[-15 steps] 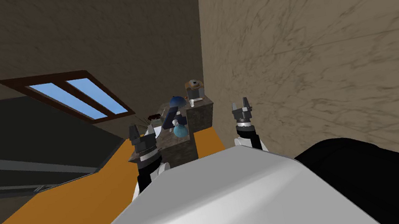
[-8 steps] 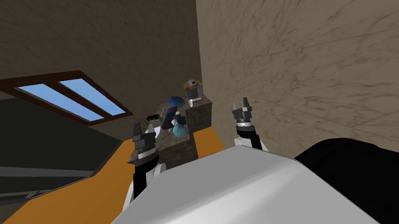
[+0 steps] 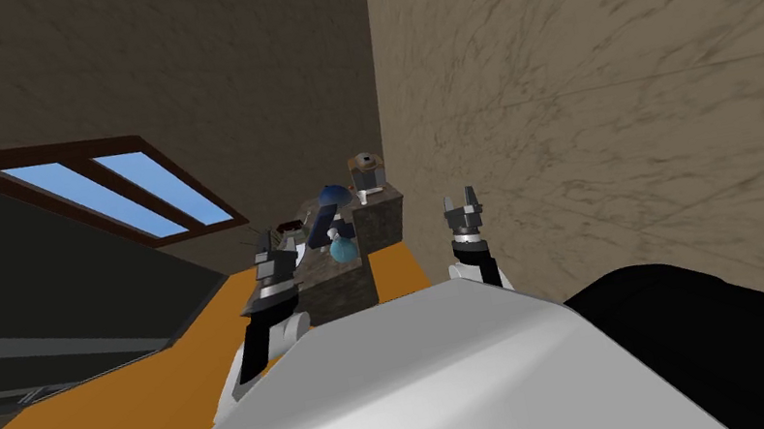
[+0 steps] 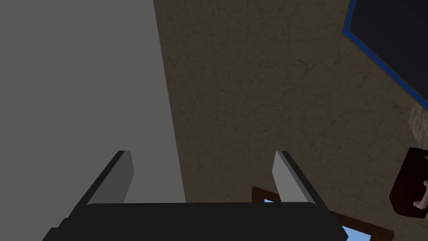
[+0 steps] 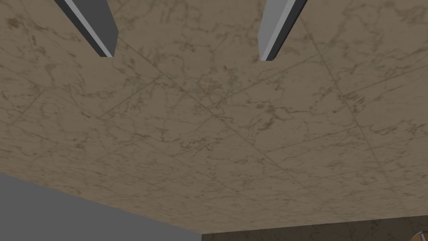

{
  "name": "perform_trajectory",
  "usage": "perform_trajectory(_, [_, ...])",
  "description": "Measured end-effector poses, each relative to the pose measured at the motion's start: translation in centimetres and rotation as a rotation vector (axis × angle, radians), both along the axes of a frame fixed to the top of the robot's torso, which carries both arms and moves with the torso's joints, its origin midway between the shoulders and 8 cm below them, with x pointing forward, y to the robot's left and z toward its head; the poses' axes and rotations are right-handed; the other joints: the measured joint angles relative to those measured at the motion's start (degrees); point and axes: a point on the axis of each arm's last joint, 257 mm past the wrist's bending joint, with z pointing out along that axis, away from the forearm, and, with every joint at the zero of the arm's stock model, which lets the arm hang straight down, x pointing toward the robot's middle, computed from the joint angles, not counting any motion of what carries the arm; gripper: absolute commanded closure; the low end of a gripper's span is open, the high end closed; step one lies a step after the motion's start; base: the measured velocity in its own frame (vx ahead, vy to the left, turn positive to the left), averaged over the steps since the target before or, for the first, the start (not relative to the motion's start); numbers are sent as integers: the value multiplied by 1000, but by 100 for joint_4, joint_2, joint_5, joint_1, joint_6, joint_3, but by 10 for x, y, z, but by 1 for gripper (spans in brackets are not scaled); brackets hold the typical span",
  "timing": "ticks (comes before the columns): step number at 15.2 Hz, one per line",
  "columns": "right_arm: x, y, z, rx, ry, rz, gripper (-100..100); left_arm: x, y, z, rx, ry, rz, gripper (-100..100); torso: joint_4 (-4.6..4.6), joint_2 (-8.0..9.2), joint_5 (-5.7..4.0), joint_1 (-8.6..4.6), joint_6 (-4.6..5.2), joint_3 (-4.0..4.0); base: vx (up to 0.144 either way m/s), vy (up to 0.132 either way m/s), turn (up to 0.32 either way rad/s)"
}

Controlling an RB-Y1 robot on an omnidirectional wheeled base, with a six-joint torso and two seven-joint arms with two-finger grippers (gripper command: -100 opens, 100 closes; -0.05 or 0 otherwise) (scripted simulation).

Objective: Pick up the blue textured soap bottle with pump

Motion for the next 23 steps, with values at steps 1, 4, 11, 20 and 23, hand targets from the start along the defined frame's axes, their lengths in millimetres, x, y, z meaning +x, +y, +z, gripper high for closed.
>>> perform_trajectory(1, [0, 0, 0, 0, 0, 0, 0, 2, 2, -2, -4, 15, -2, -100, 0, -2, 0, -1, -1, -1, -15, 17, -80])
perform_trajectory(4, [0, 0, 0, 0, 0, 0, 0, 10, 7, -7, -22, 57, -15, -100, -1, -2, 0, 0, -1, -1, -17, 17, -78])
perform_trajectory(11, [0, 0, 0, 0, 0, 0, 0, 27, 17, -17, -70, 152, -42, -100, -1, -4, 0, -1, -2, -2, -16, 16, -70])
perform_trajectory(20, [0, 0, 0, 0, 0, 0, 0, 45, 31, -28, -146, 271, -76, -100, 0, -2, 0, 2, 1, -1, -16, 17, -85])
perform_trajectory(23, [0, 0, 0, 0, 0, 0, 0, 50, 33, -34, -169, 316, -82, -100, -1, -4, -1, -2, 1, -2, -14, 12, -87])
